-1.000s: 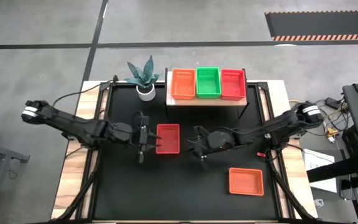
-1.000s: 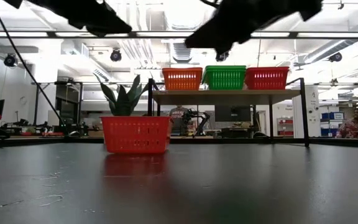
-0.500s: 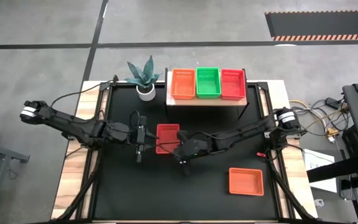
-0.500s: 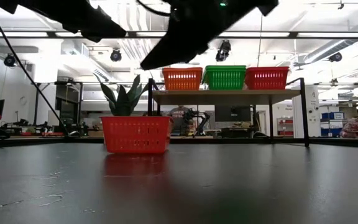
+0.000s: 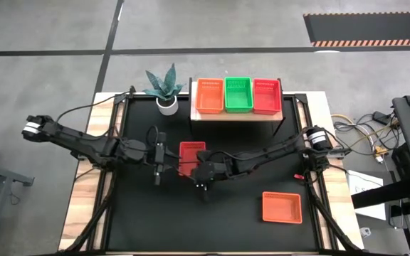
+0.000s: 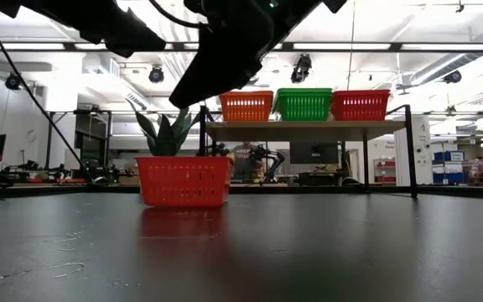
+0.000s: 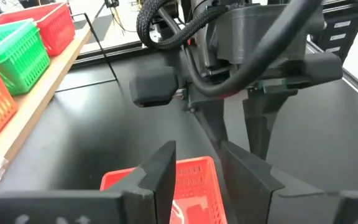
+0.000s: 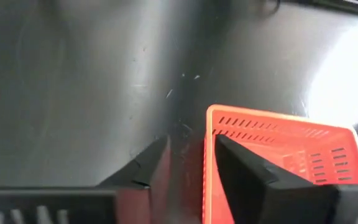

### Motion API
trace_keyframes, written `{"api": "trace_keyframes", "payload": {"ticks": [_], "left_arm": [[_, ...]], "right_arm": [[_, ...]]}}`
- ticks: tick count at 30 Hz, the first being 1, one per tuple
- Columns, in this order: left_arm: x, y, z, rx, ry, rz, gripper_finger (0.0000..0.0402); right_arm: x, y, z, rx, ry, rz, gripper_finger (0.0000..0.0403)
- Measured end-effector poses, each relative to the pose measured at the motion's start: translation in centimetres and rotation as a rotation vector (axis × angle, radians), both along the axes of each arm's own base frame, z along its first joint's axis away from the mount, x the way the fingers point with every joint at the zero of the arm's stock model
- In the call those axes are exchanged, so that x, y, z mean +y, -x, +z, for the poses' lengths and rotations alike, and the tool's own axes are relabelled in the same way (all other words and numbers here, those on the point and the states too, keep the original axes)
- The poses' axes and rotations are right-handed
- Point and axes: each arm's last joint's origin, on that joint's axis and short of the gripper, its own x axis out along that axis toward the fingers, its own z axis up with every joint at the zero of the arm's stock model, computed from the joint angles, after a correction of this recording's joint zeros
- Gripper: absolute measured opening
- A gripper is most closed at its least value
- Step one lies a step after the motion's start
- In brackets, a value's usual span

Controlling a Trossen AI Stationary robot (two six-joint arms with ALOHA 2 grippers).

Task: Stack baskets on shelf by color
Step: Stack the red bin on top of the red bins on the shelf

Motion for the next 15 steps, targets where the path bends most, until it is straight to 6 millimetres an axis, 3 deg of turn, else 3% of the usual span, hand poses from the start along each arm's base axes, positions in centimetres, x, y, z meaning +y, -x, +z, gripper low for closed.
{"api": "trace_keyframes", "payload": {"ticks": [7, 15], "left_arm": [[0.3, 1.2, -0.6, -0.015, 0.004, 0.0, 0.0112], [0.4, 1.8, -0.2, -0.049, 0.015, 0.002, 0.0112]], "right_arm": [[-0.2, -0.8, -1.8, 0.006, -0.04, -0.044, 0.0181], [-1.7, -2.3, -6.2, 0.04, -0.001, -0.178, 0.0186]]}}
